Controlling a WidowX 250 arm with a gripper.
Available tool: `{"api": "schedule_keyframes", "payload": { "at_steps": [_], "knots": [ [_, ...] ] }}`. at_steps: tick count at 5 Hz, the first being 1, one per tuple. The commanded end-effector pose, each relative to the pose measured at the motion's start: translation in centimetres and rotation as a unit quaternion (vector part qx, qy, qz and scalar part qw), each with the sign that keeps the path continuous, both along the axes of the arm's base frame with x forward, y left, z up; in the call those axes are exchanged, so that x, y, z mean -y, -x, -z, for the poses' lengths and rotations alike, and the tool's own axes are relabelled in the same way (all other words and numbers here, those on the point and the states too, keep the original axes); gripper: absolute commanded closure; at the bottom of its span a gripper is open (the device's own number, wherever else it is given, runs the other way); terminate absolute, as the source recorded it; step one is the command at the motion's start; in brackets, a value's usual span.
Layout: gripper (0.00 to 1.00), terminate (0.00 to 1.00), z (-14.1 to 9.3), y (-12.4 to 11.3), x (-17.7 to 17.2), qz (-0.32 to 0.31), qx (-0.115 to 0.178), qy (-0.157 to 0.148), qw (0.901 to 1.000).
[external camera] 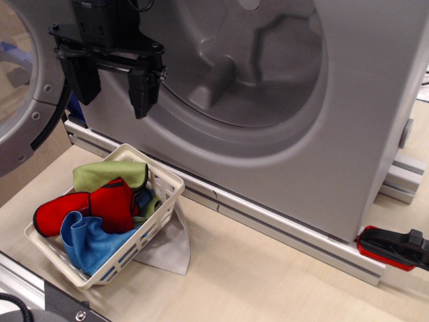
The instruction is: Put clothes in laundry machine
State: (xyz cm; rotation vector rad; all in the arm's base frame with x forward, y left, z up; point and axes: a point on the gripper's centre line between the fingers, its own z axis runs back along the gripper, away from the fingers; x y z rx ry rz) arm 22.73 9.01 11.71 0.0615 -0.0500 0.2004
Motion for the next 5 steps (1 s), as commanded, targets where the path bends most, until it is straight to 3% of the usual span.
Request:
{"api": "schedule_keyframes", "payload": {
  "at_steps": [1,2,3,4,5],
  "knots": [
    [0.00,0.00,0.0,0.0,0.0,0.000,0.000,0.000,1.0000],
    [0.00,0.00,1.0,1.7,-0.5,-0.075,-0.005,0.019,0.9970],
    [0.00,0.00,2.6,2.7,-1.9,-0.115,-0.001,0.016,0.9933],
    [0.00,0.00,4.3,3.5,-3.4,-0.136,0.022,0.023,0.9902],
    [0.00,0.00,6.0,5.4,-4.4,-0.189,0.050,0.036,0.9801]
  ]
}}
